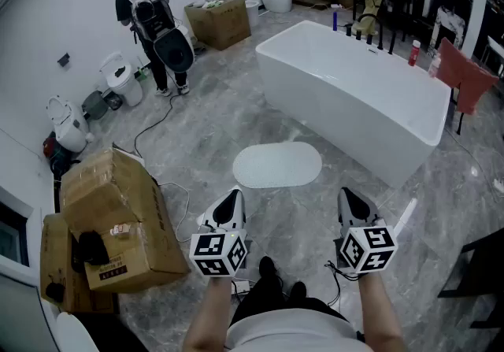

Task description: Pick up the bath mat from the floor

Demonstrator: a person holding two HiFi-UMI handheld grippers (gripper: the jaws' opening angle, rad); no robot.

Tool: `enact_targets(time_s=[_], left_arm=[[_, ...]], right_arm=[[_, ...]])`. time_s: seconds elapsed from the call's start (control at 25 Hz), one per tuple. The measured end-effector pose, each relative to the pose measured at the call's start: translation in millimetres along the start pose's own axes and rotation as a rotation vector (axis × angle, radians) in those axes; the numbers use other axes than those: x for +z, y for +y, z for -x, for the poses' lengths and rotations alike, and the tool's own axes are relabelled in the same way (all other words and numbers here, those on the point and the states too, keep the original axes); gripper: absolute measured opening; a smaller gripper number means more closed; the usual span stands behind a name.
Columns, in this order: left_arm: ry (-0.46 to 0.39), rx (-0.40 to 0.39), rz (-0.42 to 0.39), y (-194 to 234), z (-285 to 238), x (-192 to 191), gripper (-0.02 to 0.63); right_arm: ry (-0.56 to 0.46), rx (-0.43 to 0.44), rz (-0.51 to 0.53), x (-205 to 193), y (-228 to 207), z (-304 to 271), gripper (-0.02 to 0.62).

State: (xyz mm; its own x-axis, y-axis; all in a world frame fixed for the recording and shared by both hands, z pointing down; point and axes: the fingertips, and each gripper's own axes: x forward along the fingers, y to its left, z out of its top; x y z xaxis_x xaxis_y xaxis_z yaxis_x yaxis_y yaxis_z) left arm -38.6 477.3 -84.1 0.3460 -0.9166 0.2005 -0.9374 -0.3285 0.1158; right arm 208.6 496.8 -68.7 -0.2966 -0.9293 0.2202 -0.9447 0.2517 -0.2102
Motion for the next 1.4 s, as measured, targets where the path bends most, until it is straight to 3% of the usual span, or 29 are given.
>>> enact_targets(time_s=[0.36,0.56,0.8,1.12,1.4], left_arm=[[-0.006,0.032,0.017,-4,4,-1,0.007],[0.011,0.041,0.031,0,0,-5,0.074],[0.042,0.054,0.037,17,-18,-13,0.152],[0.048,0.046,0.047,69,-86,-13,0.199],[0.044,0.042,0.063,150,-181,8,0.213]], right_arm=[[-0.043,-0.018,-0.011,8,-12,10,0.002],[-0.016,-0.086,0.006,5,-30,8,0.007],[0.034,-0.092,-0.025,-5,-43,-13,0.085],[0.074,-0.133,-0.025,-7,-60,-90,0.101],[0.113,-0.187,-0.019,11,-72,-199,0.107]])
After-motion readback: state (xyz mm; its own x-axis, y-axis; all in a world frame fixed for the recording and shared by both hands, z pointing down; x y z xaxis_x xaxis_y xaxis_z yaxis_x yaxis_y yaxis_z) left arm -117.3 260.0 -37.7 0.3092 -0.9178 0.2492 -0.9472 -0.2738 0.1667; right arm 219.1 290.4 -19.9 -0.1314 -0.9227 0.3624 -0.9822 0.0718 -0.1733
